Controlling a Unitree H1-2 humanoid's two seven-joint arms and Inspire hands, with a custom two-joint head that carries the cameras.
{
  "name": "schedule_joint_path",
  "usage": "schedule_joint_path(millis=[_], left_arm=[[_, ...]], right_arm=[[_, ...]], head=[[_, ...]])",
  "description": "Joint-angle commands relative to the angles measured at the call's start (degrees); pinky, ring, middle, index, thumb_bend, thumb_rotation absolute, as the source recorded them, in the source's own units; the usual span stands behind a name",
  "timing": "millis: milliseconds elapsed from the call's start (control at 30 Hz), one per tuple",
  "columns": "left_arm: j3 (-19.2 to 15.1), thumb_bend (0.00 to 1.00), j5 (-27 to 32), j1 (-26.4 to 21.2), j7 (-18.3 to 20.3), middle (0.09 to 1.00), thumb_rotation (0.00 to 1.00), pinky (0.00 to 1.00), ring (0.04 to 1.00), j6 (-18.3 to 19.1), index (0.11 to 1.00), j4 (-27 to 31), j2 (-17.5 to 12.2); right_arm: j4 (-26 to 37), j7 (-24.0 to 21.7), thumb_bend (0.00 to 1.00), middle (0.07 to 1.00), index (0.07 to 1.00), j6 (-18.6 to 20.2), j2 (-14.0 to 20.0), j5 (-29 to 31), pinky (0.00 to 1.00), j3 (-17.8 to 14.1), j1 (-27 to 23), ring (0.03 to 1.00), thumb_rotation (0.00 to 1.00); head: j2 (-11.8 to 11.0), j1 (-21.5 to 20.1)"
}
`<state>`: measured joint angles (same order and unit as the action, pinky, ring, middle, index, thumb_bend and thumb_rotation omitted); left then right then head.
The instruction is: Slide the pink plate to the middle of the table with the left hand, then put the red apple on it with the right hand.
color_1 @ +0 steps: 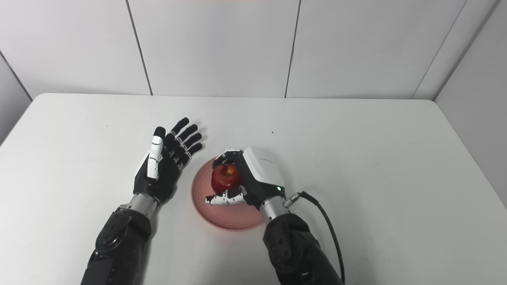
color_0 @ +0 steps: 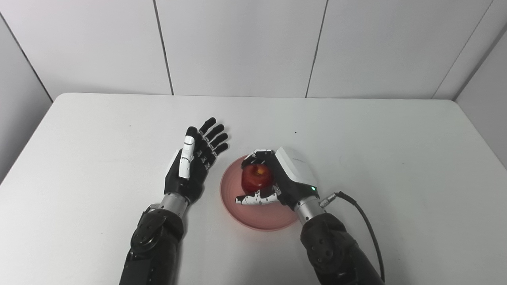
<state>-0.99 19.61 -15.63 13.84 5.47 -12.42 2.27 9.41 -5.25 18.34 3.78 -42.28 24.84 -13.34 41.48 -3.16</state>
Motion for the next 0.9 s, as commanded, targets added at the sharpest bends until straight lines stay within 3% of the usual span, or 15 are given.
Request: schedule_joint_path(millis=[0, 33, 67, 200, 300, 633, 867], left_arm=[[0.36, 0.76, -1.15, 2.20, -1.63, 0.883, 0.89, 0.88, 0.881, 4.04, 0.874, -1.55, 0.09], [0.42, 0.76, -1.23, 2.17, -1.63, 0.883, 0.89, 0.88, 0.882, 4.07, 0.874, -1.54, 0.05], [0.49, 0.76, -1.28, 2.15, -1.50, 0.884, 0.90, 0.88, 0.883, 4.00, 0.874, -1.60, -0.03], [0.62, 0.76, -1.50, 2.18, -1.57, 0.892, 0.91, 0.89, 0.888, 4.07, 0.882, -1.41, -0.12], [0.63, 0.76, -1.68, 2.28, -1.87, 0.888, 0.91, 0.88, 0.883, 4.16, 0.880, -1.10, -0.01], [0.53, 0.76, -2.30, 2.25, -1.88, 0.882, 0.91, 0.87, 0.877, 3.37, 0.873, -1.55, 0.00], [0.53, 0.76, -2.47, 2.20, -1.60, 0.879, 0.92, 0.87, 0.875, 2.99, 0.870, -1.85, -0.08]], right_arm=[[1.25, 1.05, 0.52, 0.462, 0.530, -2.82, -0.21, 0.32, 0.34, -0.44, -0.34, 0.435, 0.01], [1.45, 1.07, 0.53, 0.464, 0.529, -2.91, -0.18, 0.38, 0.34, -0.44, -0.31, 0.439, 0.01], [1.72, 1.03, 0.52, 0.507, 0.506, -2.86, -0.17, 0.26, 0.35, -0.41, -0.27, 0.449, 0.09], [2.98, 0.27, 0.90, 0.596, 0.616, -2.01, -0.03, -0.80, 0.41, -0.03, -0.17, 0.516, 0.26], [3.57, -0.60, 0.96, 0.627, 0.645, -1.43, 0.00, -1.31, 0.44, -0.04, -0.17, 0.548, 0.32], [6.38, -2.66, 1.00, 0.725, 0.728, -1.69, -0.01, -1.62, 0.62, -0.70, 0.30, 0.682, 0.45], [7.99, -3.74, 1.00, 0.777, 0.798, -1.41, 0.08, -1.88, 0.68, -1.31, 0.39, 0.733, 0.52]], head=[[0.06, 0.07], [0.02, 0.06], [0.01, 0.05], [0.03, 0.04], [0.03, 0.04], [0.04, 0.12], [0.04, 0.13]])
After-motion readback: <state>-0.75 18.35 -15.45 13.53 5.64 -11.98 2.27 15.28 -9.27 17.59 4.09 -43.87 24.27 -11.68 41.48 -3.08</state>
